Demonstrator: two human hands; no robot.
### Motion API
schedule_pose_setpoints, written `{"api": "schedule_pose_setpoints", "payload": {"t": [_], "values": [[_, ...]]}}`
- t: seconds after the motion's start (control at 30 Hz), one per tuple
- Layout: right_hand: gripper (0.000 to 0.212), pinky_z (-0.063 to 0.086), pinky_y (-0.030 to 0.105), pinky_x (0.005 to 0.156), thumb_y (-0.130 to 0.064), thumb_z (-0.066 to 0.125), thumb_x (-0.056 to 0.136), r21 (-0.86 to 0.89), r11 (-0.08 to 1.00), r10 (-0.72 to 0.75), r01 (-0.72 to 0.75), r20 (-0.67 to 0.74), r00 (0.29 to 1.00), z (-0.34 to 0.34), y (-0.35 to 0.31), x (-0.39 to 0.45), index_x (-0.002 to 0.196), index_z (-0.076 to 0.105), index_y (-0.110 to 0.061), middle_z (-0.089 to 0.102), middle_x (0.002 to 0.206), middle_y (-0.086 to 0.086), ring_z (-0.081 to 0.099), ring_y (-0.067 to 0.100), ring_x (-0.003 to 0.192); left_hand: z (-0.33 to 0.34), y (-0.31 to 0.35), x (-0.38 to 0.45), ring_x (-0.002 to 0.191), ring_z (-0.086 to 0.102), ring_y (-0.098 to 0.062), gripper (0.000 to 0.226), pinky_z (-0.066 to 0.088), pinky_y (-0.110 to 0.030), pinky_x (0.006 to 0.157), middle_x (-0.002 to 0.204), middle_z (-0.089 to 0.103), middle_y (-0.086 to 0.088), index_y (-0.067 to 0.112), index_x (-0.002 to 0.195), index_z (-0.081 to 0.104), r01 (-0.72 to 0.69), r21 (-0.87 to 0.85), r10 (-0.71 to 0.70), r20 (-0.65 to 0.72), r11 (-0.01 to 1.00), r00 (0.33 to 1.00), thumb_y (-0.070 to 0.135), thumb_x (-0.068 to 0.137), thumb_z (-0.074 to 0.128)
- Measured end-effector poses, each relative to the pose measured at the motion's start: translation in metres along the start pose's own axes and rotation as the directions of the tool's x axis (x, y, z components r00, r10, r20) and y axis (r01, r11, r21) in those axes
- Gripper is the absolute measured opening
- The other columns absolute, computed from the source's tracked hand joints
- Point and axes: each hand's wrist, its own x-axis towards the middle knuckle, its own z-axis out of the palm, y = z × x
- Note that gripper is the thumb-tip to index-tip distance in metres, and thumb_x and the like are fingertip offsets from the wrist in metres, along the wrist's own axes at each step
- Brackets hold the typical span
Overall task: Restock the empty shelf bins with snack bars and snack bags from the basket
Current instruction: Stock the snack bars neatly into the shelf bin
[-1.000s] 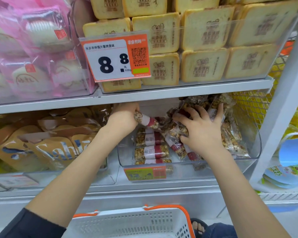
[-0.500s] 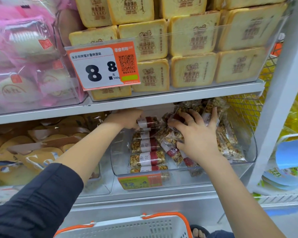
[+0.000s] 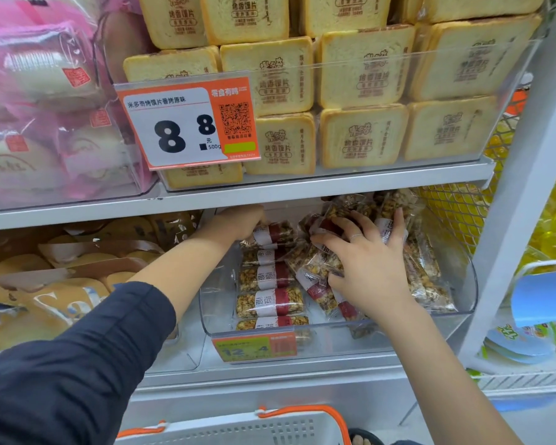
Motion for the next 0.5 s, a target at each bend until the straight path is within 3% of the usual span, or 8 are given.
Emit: {"api": "schedule_pose_setpoints", "payload": {"t": [0.07,0.1,0.2,0.3,0.37,0.5], "values": [[0.062,0.002,0.068,0.107,-0.026,0.08,0.053,-0.007,1.0,0.002,-0.002,0.005,1.0,-0.001,0.0,0.0,0.111,0.065,-0.039,0.062,0.123,0.004,0.049,0.033,0.123,0.003,-0.002,0.002,0.092,0.057,-0.021,0.035,0.045,-0.032,0.082,0.104,0.063,-0.003,0.017,0.108,0.065,0.004,0.076,0.0,-0.062,0.997,0.998,0.035,0.082,0.053],[0.061,0.002,0.068,0.107,-0.026,0.08,0.053,-0.009,1.0,0.004,-0.003,0.008,1.0,-0.001,0.0,0.0,0.111,0.065,-0.039,0.062,0.123,0.004,0.05,0.033,0.123,0.002,0.0,0.001,0.094,0.055,-0.021,0.032,0.043,-0.032,0.083,0.103,0.06,-0.002,0.016,0.109,0.064,0.031,0.064,-0.027,-0.067,0.997,0.997,0.033,0.084,0.054],[0.061,0.003,0.068,0.107,-0.027,0.08,0.053,-0.014,1.0,0.014,-0.014,0.024,1.0,-0.002,0.001,0.0,0.11,0.065,-0.039,0.062,0.123,0.004,0.05,0.032,0.124,0.001,0.005,0.0,0.105,0.055,-0.025,0.038,0.042,-0.029,0.086,0.123,0.058,-0.01,0.015,0.123,0.058,0.009,-0.08,-0.014,-0.064,0.997,0.998,0.003,0.087,0.05],[0.06,0.002,0.068,0.107,-0.028,0.08,0.055,-0.016,0.999,0.042,-0.041,0.043,0.998,-0.003,0.001,0.001,0.112,0.064,-0.04,0.061,0.125,0.002,0.048,0.031,0.126,0.001,0.009,-0.008,0.119,0.051,-0.026,0.048,0.042,-0.034,0.099,0.135,0.052,-0.01,0.015,0.129,0.053,-0.016,-0.257,-0.019,-0.133,0.966,0.991,-0.006,0.086,0.05],[0.059,0.003,0.068,0.106,-0.029,0.078,0.059,0.002,0.997,0.076,-0.076,0.04,0.996,-0.005,0.0,0.003,0.114,0.062,-0.042,0.06,0.125,0.001,0.045,0.03,0.128,0.0,0.02,-0.02,0.117,0.051,-0.02,0.045,0.042,-0.033,0.099,0.132,0.054,-0.004,0.018,0.127,0.055,-0.128,-0.308,0.063,-0.214,0.943,0.975,-0.001,0.086,0.056],[0.042,0.01,0.069,0.106,-0.026,0.069,0.067,0.075,0.976,0.206,-0.203,-0.039,0.978,-0.009,0.004,0.008,0.107,0.066,-0.038,0.061,0.122,0.001,0.045,0.028,0.127,0.002,0.048,-0.035,0.117,0.05,-0.019,0.053,0.045,-0.033,0.096,0.13,0.053,-0.002,0.021,0.127,0.056,-0.29,-0.221,0.285,-0.052,0.931,0.957,0.011,0.077,0.071]]}}
